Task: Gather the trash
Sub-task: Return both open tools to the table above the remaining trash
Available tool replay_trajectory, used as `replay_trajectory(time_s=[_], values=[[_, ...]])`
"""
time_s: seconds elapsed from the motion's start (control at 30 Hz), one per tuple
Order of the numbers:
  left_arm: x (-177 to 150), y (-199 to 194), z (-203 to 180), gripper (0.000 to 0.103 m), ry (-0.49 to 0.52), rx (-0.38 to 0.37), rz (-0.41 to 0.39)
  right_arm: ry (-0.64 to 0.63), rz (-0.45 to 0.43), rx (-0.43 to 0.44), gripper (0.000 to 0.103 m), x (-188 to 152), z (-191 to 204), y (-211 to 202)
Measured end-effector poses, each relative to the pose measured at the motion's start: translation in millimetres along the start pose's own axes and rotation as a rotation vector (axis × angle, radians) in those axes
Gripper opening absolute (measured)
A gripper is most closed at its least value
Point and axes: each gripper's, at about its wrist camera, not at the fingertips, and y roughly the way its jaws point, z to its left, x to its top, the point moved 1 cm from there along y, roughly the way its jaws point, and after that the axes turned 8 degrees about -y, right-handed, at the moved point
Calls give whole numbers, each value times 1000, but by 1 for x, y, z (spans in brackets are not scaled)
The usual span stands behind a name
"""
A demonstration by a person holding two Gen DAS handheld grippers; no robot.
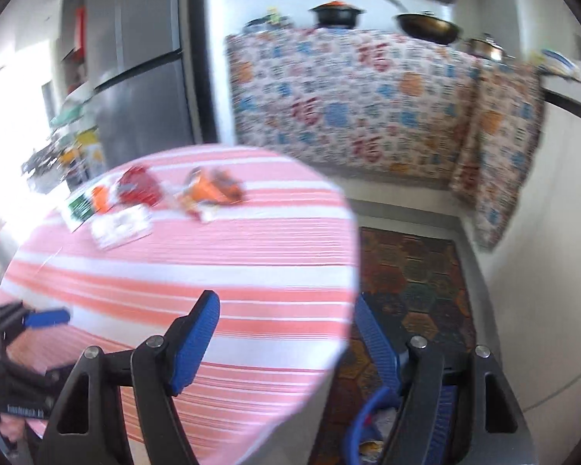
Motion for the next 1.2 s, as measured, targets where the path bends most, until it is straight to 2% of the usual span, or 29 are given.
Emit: replay_trajectory(time_s=[0.17, 0.3, 0.37, 0.43, 0.53, 0.67, 0.77, 0.83, 0.87, 0.93, 1.0, 1.1, 1.2], values=[[14, 10, 62, 88, -66, 97, 14, -132, 53, 71, 74, 10, 74, 30], [24, 13, 102, 93, -96, 134, 16, -196, 81, 108, 74, 8, 118, 43], [28, 19, 113, 103, -99, 148, 37, -201, 102, 124, 74, 6, 133, 48], [32, 23, 128, 103, -108, 133, 28, -198, 129, 135, 74, 6, 146, 56], [38, 25, 142, 103, -152, 156, 9, -210, 155, 170, 74, 16, 171, 68], [37, 24, 141, 103, -156, 164, 6, -212, 177, 170, 74, 43, 198, 90], [35, 24, 139, 103, -156, 164, 7, -136, 192, 130, 74, 64, 194, 114], [37, 25, 142, 103, -154, 159, 8, -83, 202, 53, 74, 70, 181, 126], [37, 26, 141, 103, -152, 158, 9, -40, 219, -4, 74, 69, 168, 129], [40, 28, 142, 103, -151, 158, 10, 70, 248, -57, 74, 60, 136, 128], [37, 25, 145, 103, -155, 158, 11, 110, 279, -105, 75, 48, 114, 121], [37, 25, 145, 103, -157, 159, 10, 109, 267, -49, 75, 30, 105, 102], [38, 25, 146, 103, -158, 159, 10, 55, 254, -13, 80, 19, 117, 91]])
